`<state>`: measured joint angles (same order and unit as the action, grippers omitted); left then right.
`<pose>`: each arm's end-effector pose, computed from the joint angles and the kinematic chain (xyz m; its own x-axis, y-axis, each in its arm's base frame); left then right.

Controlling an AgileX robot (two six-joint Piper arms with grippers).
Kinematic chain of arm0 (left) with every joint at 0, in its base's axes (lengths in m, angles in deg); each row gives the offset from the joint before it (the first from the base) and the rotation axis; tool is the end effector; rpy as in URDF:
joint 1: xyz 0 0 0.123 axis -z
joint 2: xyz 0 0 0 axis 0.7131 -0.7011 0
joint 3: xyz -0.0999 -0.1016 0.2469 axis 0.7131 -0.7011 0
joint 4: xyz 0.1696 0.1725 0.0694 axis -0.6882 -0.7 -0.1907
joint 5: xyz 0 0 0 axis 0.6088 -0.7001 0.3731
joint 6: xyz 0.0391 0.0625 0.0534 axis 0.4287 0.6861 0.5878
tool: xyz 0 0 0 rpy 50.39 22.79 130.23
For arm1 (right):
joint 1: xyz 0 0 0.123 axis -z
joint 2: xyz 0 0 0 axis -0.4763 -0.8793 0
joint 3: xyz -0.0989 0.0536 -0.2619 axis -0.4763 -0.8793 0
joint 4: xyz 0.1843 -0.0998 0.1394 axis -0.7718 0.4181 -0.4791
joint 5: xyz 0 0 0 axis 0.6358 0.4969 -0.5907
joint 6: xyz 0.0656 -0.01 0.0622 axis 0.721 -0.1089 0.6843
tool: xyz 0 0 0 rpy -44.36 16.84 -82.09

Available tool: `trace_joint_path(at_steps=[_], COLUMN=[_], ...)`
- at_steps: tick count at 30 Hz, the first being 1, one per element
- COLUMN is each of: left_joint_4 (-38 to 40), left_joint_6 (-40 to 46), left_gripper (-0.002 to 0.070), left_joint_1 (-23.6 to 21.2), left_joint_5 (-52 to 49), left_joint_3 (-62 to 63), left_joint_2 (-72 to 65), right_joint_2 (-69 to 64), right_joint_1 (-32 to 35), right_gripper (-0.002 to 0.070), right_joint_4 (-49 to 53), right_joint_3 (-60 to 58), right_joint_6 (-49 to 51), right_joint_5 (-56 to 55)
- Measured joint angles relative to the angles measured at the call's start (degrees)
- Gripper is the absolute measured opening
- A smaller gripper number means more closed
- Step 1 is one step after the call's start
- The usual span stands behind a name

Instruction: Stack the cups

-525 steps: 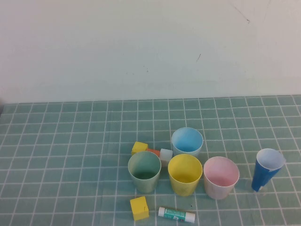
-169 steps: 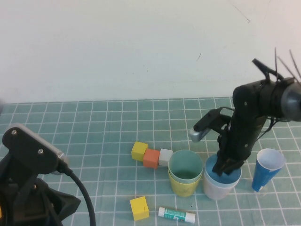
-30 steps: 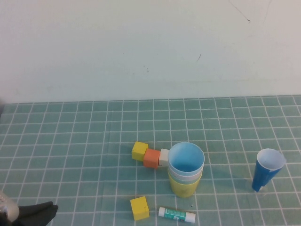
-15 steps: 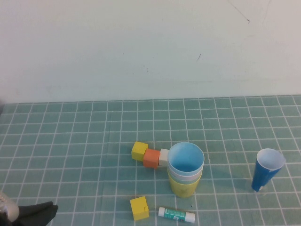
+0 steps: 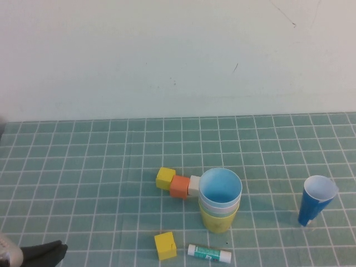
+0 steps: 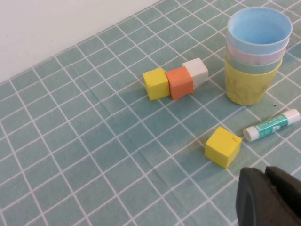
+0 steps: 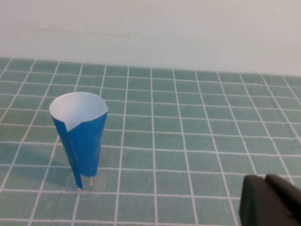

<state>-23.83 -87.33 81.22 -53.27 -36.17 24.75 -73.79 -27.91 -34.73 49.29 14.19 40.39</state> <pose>0.0815 -0.0573 0.2673 -0.3296 0.2988 -0.8956 0.5929 0.8037 0.0500 0.0535 -0.0043 0.1750 -0.2545 -0.0927 -0.9626 0.0262 0.9944 -0.1027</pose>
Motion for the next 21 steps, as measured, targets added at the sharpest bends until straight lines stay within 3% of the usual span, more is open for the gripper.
trace_joint_path(at_steps=[4,15,21], left_joint_4=[-1.07,-0.57,-0.01], left_joint_6=[0.61,-1.86,-1.97], left_gripper=[-0.0002,-0.0001,-0.0002], left_joint_1=[-1.99,-25.82,-34.75], left_joint_5=[3.03,9.65,9.76], left_joint_3=[-3.74,-17.13,-21.52], left_joint_2=[2.88,23.66,28.02], right_joint_2=[0.0,0.0,0.0], right_joint_1=[0.0,0.0,0.0], right_gripper=[-0.0002,-0.0003,-0.0003], right_joint_4=[0.1,0.1,0.1], right_joint_3=[0.0,0.1,0.1], right_joint_6=[0.0,0.08,0.08], right_joint_5=[0.07,0.07,0.07])
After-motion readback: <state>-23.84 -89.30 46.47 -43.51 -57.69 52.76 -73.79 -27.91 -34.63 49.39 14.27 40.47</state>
